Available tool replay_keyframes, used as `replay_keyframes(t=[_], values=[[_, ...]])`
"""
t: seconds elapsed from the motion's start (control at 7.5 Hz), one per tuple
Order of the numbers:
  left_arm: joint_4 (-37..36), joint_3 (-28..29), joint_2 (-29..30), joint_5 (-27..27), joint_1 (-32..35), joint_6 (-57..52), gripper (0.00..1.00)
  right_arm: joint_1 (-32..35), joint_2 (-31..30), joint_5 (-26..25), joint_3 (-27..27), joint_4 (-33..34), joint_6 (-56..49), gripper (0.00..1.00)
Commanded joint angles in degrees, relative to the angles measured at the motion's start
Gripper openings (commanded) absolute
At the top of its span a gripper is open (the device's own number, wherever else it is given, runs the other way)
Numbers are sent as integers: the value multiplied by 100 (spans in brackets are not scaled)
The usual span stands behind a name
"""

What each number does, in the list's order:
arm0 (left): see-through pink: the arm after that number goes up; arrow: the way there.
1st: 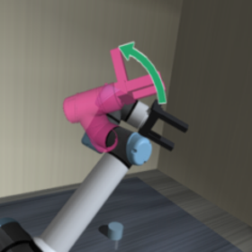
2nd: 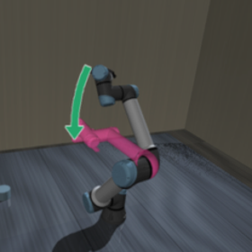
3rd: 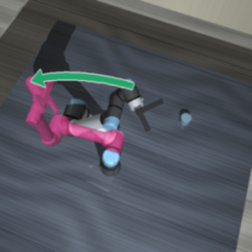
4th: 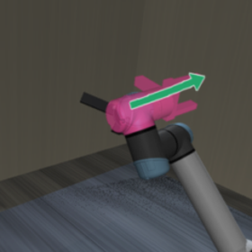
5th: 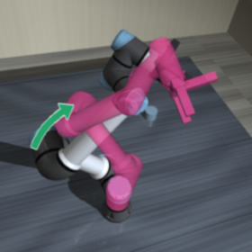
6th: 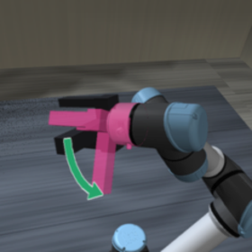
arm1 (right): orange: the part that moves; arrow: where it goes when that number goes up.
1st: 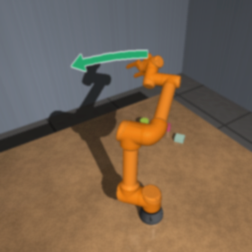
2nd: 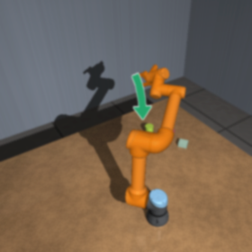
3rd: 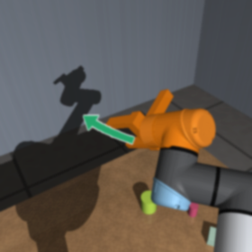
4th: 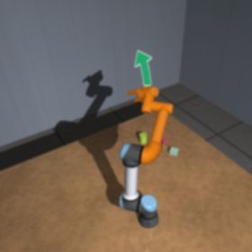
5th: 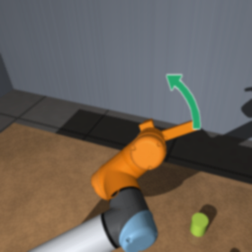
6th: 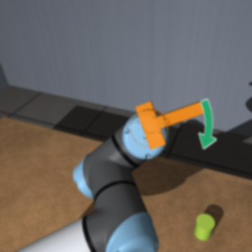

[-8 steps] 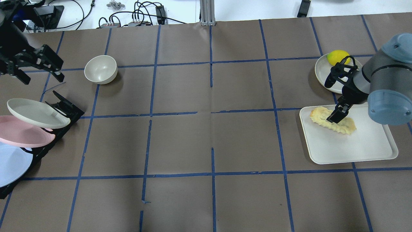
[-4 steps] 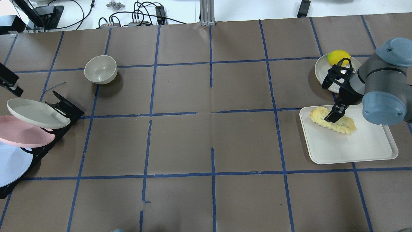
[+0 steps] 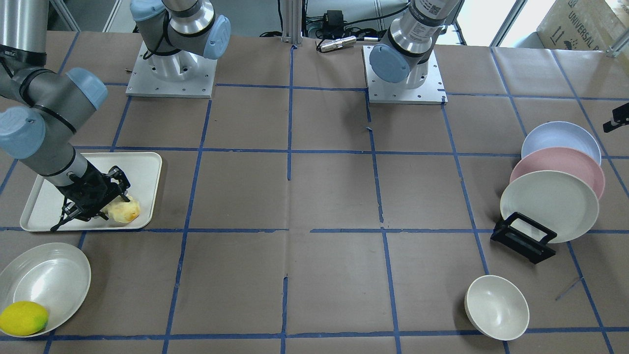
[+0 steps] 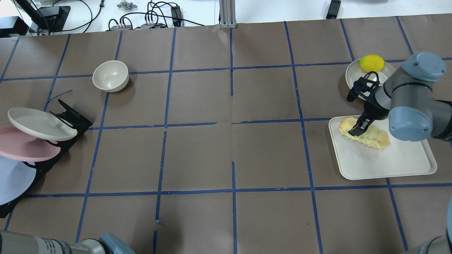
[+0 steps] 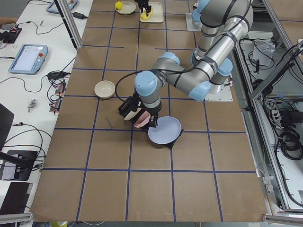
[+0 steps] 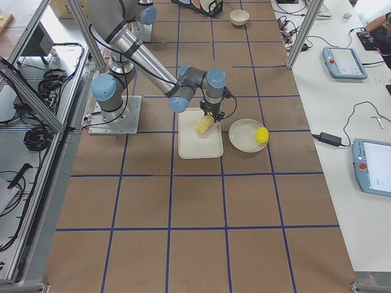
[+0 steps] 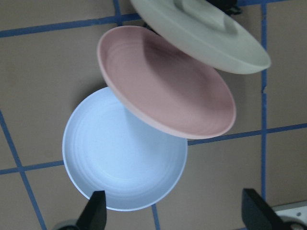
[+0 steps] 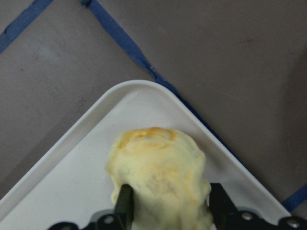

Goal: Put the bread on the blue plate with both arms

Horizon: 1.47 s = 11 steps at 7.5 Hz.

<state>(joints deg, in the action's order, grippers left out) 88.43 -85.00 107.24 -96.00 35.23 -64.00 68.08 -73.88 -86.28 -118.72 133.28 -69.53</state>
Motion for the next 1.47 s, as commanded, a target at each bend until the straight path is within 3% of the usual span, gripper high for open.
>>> replay_keyframes(t=[0.0,0.13,0.27,0.67,0.93,1.07,1.2,1.33], values=[[-89,194,735,19,-306,-533,100,3,-91,-126,68,-99,211,26],[-150,194,1068,-7,-298,-526,100,38,-292,-239,277,-457,421,22],[-255,220,1341,2,-307,-639,100,47,-546,-241,636,-1331,649,11],[-274,570,1790,54,-456,-938,100,687,-803,-188,2016,-3678,1545,9],[-248,686,2073,178,-465,-939,98,916,-1276,-179,2623,-5349,2309,8],[-187,747,2021,186,-413,-939,84,1092,-1444,-196,2870,-5834,2713,9],[-125,756,2038,186,-403,-921,62,1459,-1445,-92,3011,-5944,3448,9],[-98,757,2073,186,-403,-921,52,1976,-1411,-22,3222,-5962,3768,9]])
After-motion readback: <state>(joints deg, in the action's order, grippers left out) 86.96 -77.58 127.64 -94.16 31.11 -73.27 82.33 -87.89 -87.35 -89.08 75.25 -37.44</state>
